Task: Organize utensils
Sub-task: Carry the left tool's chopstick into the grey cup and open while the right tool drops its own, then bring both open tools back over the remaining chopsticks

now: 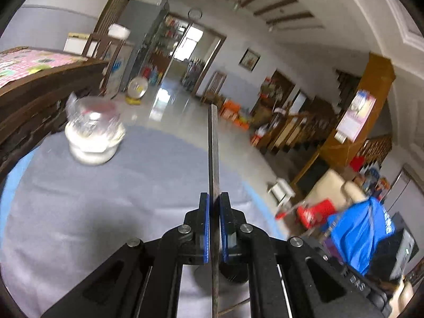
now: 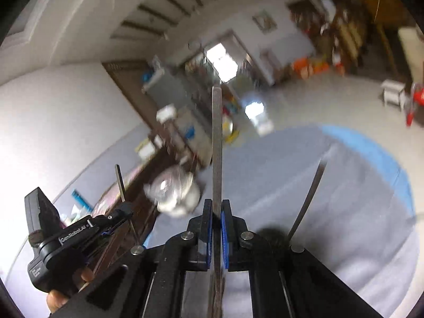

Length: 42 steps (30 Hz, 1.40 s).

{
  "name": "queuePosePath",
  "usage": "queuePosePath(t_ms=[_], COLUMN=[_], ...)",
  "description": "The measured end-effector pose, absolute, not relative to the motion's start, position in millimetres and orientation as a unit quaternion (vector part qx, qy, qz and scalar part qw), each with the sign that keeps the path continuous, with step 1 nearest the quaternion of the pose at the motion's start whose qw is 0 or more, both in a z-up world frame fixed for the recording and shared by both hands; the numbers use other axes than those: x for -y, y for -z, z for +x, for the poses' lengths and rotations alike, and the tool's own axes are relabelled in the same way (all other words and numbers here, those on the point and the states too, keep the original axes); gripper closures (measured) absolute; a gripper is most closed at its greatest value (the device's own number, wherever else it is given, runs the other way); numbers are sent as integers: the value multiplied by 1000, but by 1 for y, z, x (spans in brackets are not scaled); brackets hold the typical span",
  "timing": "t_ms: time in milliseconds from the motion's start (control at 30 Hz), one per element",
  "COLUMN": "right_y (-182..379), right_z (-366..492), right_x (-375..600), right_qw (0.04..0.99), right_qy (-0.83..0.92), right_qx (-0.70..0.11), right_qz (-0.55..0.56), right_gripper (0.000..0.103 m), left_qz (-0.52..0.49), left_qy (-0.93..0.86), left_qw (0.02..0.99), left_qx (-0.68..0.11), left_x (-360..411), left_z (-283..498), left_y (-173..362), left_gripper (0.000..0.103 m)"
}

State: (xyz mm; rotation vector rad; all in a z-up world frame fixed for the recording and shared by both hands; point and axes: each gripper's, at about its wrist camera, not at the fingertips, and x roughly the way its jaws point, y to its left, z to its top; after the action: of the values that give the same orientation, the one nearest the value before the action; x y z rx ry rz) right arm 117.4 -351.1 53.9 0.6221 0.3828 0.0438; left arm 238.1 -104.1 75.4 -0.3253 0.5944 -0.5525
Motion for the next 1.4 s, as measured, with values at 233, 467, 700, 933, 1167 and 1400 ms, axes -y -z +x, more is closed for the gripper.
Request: queuePosePath(t_ms=[233,467,700,933,1167,1400], right_y=[-68,-47,-28,-12,6,-3], right_z=[116,129,132,128,103,61], right_x=[367,356,350,357,371,370], right_qw=[951,957,953,921,894,906], right_qy=[47,67,42,7,-10,1], right_qx=[-123,-145,-190,-257,-270,-224], right_qz=[280,241,232,292,357,360], right_gripper=[97,97,96,94,43,22], left_qz=[-150,-109,-73,-42,-8,35], left_qy=[239,206,208,234,221,174], left_qw=[931,948,940,924,922,910], left_qx=[-232,-218,-259,-300,-318,-374], left_x=[164,199,195,179,131,66], left_z=[259,267,262,237,198,168], left_y=[-75,-40,-15,-13,-17,4], left_gripper=[95,95,95,74,43,38])
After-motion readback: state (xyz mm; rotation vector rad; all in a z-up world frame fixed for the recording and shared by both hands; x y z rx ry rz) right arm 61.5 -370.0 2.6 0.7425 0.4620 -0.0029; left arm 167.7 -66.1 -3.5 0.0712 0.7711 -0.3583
